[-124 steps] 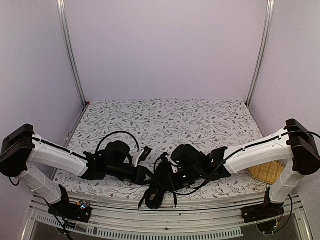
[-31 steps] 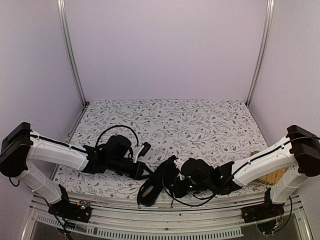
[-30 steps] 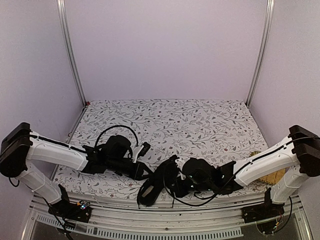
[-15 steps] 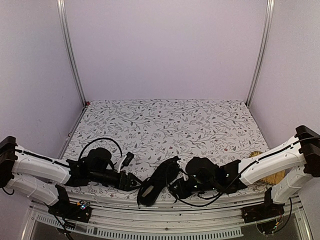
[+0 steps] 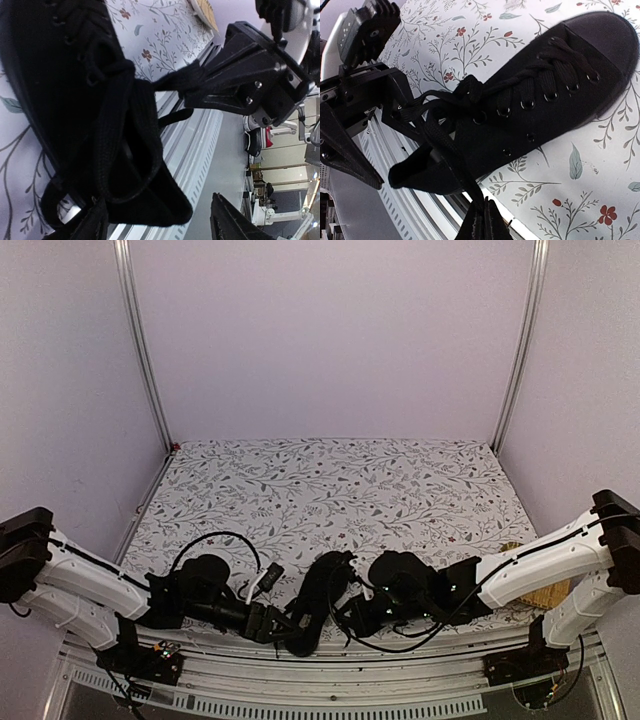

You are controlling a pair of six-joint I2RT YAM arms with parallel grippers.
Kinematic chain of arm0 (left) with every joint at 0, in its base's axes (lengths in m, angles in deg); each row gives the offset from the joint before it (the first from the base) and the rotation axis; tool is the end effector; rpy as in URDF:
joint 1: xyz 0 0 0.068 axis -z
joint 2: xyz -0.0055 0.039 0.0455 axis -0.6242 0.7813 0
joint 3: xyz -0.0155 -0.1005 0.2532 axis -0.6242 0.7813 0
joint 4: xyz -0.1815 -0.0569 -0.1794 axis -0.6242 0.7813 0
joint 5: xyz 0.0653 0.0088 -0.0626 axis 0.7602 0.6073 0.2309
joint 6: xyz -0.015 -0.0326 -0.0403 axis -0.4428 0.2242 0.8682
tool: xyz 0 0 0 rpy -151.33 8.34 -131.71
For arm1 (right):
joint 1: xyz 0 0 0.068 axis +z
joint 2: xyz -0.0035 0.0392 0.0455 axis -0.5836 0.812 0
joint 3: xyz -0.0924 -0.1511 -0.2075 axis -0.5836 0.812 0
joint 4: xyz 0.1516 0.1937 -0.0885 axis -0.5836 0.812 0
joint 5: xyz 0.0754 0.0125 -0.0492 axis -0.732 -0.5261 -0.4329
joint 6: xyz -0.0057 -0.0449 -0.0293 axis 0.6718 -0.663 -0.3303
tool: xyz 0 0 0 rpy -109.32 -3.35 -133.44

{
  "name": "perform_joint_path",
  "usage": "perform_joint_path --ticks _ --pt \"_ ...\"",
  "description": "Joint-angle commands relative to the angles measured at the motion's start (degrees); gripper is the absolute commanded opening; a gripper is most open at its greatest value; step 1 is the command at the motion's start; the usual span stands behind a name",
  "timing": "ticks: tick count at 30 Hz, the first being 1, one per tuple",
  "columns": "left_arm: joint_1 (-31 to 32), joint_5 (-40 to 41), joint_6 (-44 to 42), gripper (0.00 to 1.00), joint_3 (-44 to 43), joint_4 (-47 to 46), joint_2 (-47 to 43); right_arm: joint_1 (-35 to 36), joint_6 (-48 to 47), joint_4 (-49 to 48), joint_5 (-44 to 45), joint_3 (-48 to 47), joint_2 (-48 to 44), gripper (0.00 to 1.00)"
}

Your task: Tie the shoes

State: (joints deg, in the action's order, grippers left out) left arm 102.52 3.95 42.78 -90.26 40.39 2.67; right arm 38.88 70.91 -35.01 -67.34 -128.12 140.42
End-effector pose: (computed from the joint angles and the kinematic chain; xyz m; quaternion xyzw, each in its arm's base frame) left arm 0.0852 -0.2053 0.1327 0.1762 0.8339 -0.5113 0.1102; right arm 0.0823 0.2962 0.1678 -0.2667 0.8724 0.3397 0.2290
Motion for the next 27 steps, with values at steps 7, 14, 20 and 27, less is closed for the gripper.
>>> perform_joint_path --ticks 7,14,20,27 --pt "0.9 5.0 0.7 0.68 -0.6 5.1 -8.1 0.4 -1.1 4.0 -0.2 -0.6 -2.3 0.02" --pt "-4.7 5.9 0.9 0.57 -0.4 11.4 -15.2 0.4 -1.4 5.1 -0.8 -0.2 -2.3 0.02" --pt "-5.2 3.5 2.0 0.57 -1.5 10.5 -10.2 0.5 -1.4 4.6 -0.9 -0.6 -2.1 0.02" --pt "-5.1 0.5 3.9 0.55 -1.6 1.5 -4.7 1.9 -3.3 5.7 -3.1 -3.9 0.9 0.02"
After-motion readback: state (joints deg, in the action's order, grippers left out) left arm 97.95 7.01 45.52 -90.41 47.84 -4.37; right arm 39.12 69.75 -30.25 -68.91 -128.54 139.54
